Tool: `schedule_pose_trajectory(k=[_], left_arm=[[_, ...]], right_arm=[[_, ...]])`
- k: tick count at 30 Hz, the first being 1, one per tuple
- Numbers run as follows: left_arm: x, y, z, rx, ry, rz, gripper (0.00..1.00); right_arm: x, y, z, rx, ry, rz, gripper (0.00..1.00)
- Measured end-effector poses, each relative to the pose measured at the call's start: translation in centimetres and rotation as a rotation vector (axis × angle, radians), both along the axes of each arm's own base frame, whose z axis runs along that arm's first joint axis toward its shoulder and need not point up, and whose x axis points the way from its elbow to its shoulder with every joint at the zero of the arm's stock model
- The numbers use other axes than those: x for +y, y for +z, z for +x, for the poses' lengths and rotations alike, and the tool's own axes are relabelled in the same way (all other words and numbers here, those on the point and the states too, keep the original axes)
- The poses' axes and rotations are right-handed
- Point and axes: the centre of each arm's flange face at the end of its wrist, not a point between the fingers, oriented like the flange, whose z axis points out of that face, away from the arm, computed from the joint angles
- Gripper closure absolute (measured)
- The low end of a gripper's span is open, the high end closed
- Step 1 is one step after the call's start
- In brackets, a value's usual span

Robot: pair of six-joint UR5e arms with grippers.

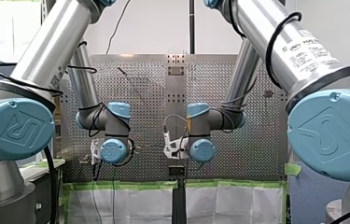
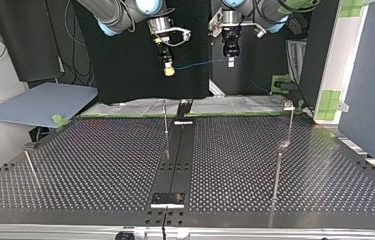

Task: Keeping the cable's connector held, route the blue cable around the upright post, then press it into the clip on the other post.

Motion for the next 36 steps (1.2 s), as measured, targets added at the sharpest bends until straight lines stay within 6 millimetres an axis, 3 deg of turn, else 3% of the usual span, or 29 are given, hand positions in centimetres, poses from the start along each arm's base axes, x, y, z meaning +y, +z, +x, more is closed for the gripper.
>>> schedule_pose_trajectory(k=[7,26,36], left_arm=[[-1.3,1.4,-0.1,-0.033,-0.052,-0.050,1.00],[0.1,6.4,0.2,-0.046,0.011,-0.097,1.00],[1.2,9.1,0.3,-0.049,0.038,-0.113,1.00]], right_arm=[[0.0,2.7,1.1,-0.001,-0.020,-0.032,1.00],[0.8,9.8,1.3,-0.073,0.034,0.004,1.00],[0.4,15.9,1.7,-0.112,0.038,-0.027,1.00]])
